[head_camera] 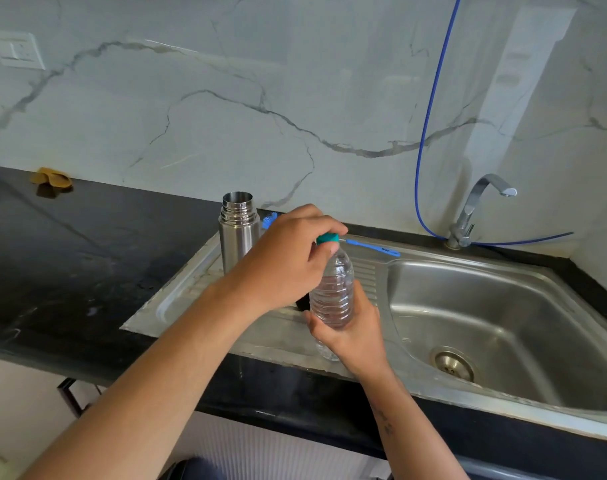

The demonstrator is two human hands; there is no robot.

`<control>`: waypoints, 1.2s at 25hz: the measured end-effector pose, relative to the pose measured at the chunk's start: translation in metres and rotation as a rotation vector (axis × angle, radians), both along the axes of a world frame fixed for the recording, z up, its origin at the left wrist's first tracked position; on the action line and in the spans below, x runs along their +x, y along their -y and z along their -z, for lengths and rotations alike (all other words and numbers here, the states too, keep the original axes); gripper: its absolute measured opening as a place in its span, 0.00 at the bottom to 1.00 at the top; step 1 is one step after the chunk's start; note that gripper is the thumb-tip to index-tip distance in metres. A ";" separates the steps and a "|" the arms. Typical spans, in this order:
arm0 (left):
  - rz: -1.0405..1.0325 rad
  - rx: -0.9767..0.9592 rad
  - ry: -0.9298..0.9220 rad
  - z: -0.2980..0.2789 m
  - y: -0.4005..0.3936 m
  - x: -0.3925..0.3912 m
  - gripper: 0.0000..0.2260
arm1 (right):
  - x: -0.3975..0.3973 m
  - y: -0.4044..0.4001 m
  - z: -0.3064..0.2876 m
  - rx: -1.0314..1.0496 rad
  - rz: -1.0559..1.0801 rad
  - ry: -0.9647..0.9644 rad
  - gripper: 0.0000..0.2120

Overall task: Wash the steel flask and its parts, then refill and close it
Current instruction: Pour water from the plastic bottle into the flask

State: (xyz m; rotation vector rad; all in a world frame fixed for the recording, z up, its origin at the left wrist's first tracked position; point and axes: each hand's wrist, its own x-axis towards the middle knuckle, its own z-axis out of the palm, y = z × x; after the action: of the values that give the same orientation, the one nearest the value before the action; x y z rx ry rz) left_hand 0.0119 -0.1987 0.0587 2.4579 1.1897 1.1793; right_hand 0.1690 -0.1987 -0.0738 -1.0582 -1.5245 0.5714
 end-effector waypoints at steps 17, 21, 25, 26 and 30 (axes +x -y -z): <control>-0.291 -0.226 0.413 0.017 0.023 -0.077 0.15 | -0.001 -0.001 0.006 0.010 -0.002 0.039 0.21; -0.582 -0.415 0.379 0.082 0.005 -0.110 0.15 | -0.003 0.001 0.003 -0.001 -0.002 0.063 0.21; -0.774 -0.509 0.320 0.131 -0.021 -0.133 0.14 | -0.005 0.002 0.002 -0.032 -0.007 0.037 0.22; -0.794 -0.519 0.309 0.137 -0.027 -0.137 0.14 | -0.004 0.002 0.002 -0.038 -0.009 0.030 0.22; -0.799 -0.506 0.230 0.146 -0.042 -0.144 0.16 | -0.004 0.001 0.002 -0.050 -0.013 0.005 0.22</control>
State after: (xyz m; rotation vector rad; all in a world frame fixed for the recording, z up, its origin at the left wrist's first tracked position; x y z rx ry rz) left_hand -0.1320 -0.1571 -0.0874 1.4544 2.1508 1.0681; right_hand 0.1652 -0.1999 -0.0759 -1.0890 -1.5298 0.6188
